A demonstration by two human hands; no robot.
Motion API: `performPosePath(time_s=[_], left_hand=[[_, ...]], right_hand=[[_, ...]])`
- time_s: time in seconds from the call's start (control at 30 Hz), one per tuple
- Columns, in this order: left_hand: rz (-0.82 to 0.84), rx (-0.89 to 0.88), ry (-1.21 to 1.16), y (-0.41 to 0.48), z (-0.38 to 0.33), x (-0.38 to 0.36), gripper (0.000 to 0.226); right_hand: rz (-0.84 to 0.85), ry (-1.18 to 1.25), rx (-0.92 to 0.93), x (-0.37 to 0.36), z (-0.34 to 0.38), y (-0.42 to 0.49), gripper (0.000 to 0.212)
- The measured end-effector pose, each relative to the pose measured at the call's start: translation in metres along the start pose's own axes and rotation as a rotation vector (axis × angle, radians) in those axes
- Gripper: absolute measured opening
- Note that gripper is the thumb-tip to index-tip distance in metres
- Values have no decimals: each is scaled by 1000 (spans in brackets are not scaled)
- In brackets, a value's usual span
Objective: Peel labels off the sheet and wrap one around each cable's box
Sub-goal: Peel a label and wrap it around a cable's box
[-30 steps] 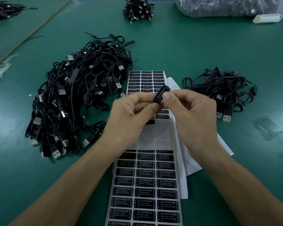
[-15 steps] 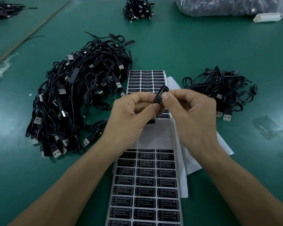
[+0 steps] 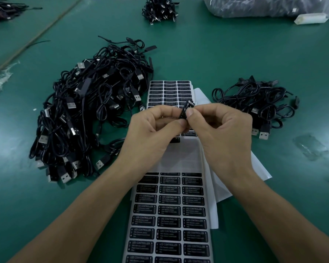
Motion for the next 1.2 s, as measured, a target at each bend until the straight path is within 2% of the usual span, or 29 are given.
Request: performPosePath(time_s=[0.17,0.3,0.57,0.73,1.0,1.1,1.2], left_hand=[[-23,-19,-15,0,1,-1,10],[-29,-31,-21,1,1,-1,13],[-20,-47,1,1,0,-1,14],[-51,-22,8,1,4,2,9],[-17,-47,13,-1,2,-1,7],[2,-92,105,-3,1,-1,10],[0,-173,240,-4,-3,0,5]], right_hand=[[2,-3,14,-1,0,-2,9],[-33,-51,104,-2,4,-6,12],[-75,-115,177,-1,6,-8,5],[-131,-78,81,7,3,-1,36],[37,4,7,-1,1,1,22],[92,122,-27,0,2,4,9],[98,82,16,-1,4,3,8]])
Point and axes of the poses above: each hand's wrist, its own y-axis towards the middle knuckle, its own x-axis out of the back of the hand, z = x × y, the point moved 3 cm from there along y, towards the middle knuckle, and after that the axes turned 14 degrees about -x, right-handed, at the moved point
